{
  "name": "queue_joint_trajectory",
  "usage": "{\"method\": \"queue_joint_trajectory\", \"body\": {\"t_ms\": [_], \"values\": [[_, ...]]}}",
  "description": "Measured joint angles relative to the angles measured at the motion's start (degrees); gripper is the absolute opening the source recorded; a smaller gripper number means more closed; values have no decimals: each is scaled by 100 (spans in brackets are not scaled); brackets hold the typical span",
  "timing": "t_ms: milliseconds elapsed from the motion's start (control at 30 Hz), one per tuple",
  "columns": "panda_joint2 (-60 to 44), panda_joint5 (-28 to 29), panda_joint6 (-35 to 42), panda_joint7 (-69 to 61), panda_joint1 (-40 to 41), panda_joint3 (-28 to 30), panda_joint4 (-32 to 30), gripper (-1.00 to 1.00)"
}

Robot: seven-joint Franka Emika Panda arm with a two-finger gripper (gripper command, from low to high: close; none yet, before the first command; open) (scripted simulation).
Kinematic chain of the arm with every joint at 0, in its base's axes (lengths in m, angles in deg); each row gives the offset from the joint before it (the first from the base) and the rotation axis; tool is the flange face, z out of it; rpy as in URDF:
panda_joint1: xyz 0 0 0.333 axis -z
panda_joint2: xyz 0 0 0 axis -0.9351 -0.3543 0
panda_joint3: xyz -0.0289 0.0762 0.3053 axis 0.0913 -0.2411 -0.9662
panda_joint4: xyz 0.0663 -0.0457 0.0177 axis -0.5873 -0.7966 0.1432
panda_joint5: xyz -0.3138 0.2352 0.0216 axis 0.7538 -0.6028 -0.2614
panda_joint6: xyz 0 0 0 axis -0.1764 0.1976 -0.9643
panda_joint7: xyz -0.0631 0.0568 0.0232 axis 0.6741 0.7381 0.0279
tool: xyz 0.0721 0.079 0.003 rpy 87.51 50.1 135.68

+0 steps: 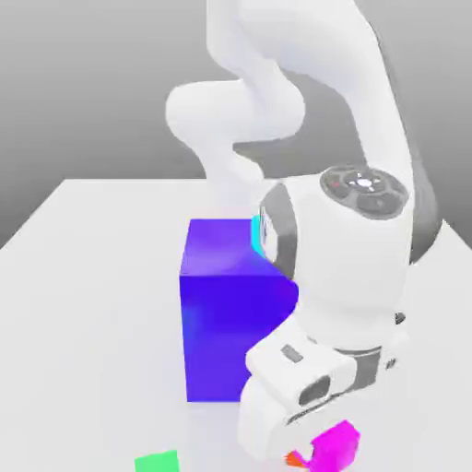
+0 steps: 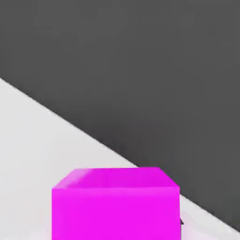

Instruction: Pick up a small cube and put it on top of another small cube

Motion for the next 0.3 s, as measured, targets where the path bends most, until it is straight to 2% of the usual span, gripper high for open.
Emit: {"method": "queue_joint_trajectory", "body": {"t_ms": [67,167,200,300], "values": [[83,-187,-9,37,295,231,-78,-100],[-374,-462,-456,12,651,395,-57,-100],[-521,-506,-593,-4,696,391,-48,100],[-521,-506,-593,-4,696,391,-48,100]]}}
